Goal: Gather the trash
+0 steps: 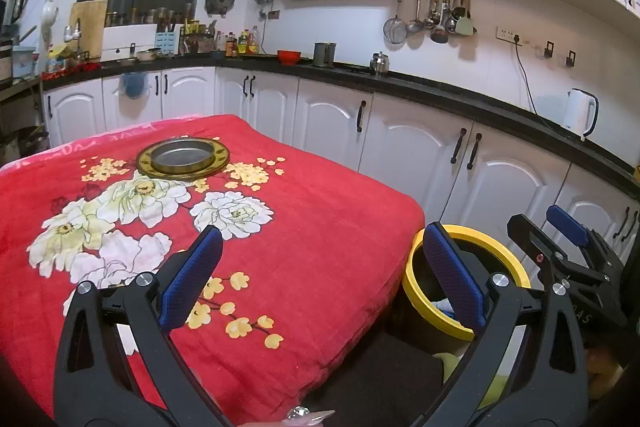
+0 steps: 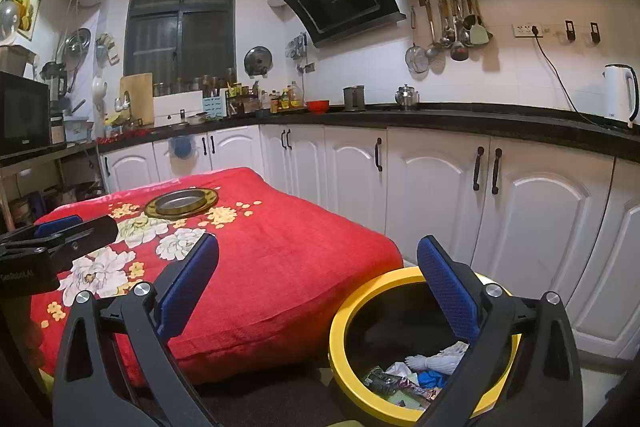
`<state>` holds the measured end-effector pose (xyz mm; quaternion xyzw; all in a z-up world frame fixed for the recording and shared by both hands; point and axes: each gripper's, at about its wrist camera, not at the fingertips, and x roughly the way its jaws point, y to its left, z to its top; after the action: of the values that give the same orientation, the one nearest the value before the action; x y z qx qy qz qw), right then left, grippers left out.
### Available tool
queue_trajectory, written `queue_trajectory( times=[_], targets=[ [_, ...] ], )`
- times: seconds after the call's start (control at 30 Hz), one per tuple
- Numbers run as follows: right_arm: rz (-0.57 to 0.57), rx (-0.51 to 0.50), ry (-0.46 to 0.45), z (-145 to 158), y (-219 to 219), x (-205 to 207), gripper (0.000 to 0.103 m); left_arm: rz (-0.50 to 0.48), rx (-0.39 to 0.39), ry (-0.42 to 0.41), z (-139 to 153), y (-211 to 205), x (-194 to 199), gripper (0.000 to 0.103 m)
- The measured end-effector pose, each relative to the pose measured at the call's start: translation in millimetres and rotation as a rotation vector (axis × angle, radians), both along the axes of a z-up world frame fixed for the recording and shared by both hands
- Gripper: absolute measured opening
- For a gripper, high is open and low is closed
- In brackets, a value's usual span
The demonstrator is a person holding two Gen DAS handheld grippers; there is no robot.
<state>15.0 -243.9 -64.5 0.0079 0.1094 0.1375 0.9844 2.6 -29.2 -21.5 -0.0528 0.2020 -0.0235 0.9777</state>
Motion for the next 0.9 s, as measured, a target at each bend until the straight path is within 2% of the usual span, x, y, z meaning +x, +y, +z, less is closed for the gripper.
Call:
queue_trajectory(
  times=[0.9],
  targets=[
    [-0.002,0.006,0.000,-0.8,-2.4,1.1,0.097,0.005,0.003,-0.002,0.9,-0.4,-0.7,0.092]
  ],
)
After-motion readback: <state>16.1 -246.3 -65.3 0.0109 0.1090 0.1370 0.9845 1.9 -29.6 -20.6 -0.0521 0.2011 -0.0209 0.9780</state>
